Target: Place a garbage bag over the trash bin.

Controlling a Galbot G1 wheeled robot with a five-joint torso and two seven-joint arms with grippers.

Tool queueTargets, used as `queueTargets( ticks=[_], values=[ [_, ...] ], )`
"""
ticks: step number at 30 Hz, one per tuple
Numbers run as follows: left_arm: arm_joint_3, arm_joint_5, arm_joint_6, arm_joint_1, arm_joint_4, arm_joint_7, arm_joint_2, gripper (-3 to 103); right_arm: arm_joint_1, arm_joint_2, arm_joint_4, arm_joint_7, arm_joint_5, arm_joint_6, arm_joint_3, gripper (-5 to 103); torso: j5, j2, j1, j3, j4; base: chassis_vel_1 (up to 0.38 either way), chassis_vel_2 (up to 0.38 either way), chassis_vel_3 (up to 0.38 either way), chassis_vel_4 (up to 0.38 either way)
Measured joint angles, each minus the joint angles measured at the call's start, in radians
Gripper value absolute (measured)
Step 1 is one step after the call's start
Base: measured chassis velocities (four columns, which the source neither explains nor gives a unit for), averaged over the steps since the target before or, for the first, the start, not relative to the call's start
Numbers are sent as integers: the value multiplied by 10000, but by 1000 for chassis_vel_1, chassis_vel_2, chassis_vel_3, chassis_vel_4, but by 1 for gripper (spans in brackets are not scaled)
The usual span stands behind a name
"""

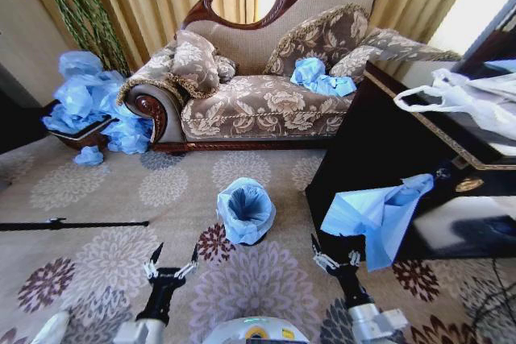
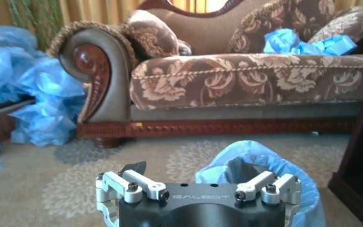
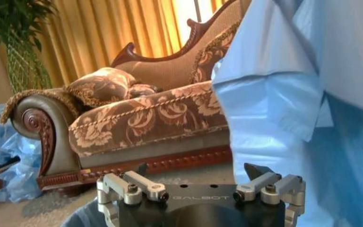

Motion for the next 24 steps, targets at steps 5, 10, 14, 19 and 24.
queueTargets(
  ticks=[5,10,14,19,24],
  values=[
    [22,-253,1394,-987,-184,-403,470,100,281,12,53,-1,355,-581,106,100,-2,0,1,0,-3,0,0,0,0],
    [-532,-175,1415,-1319,-7,-302,722,100,623,141,-141,-80,627,-690,98,100,0,-1,1,1,-1,0,0,0,0],
    [-901,50,942,-1152,131,-166,697,100,610,186,-188,-325,735,-570,179,100,0,0,1,1,2,0,0,0,0],
    [-838,128,778,-1306,234,-138,749,100,837,98,-361,-378,770,-521,186,100,0,-1,1,1,1,0,0,0,0],
    [-710,236,602,-1280,315,-139,683,100,794,93,-349,-261,243,-365,238,100,0,0,1,1,-1,0,0,0,0]
  ],
)
